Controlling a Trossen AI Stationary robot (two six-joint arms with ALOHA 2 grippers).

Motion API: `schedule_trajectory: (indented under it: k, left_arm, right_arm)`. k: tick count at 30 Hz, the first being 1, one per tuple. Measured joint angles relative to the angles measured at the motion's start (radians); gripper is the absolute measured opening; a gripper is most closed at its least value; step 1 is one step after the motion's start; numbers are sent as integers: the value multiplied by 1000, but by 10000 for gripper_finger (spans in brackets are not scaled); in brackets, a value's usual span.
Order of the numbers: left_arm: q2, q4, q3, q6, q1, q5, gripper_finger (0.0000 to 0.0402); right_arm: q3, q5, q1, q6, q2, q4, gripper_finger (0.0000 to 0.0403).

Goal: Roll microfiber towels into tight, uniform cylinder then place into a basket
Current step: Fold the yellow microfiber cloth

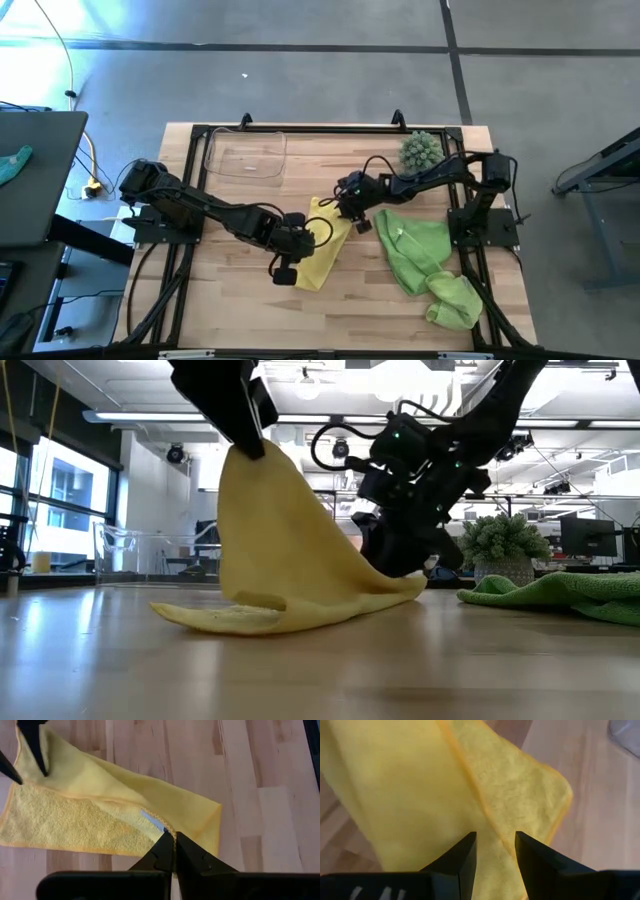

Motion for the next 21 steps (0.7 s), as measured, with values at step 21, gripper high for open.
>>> schedule_trajectory:
  k: [21]
  left_arm:
    - [1, -1, 0, 0, 0, -10, 3]
  right_arm:
    - [-1, 11, -49, 3, 16, -40, 126]
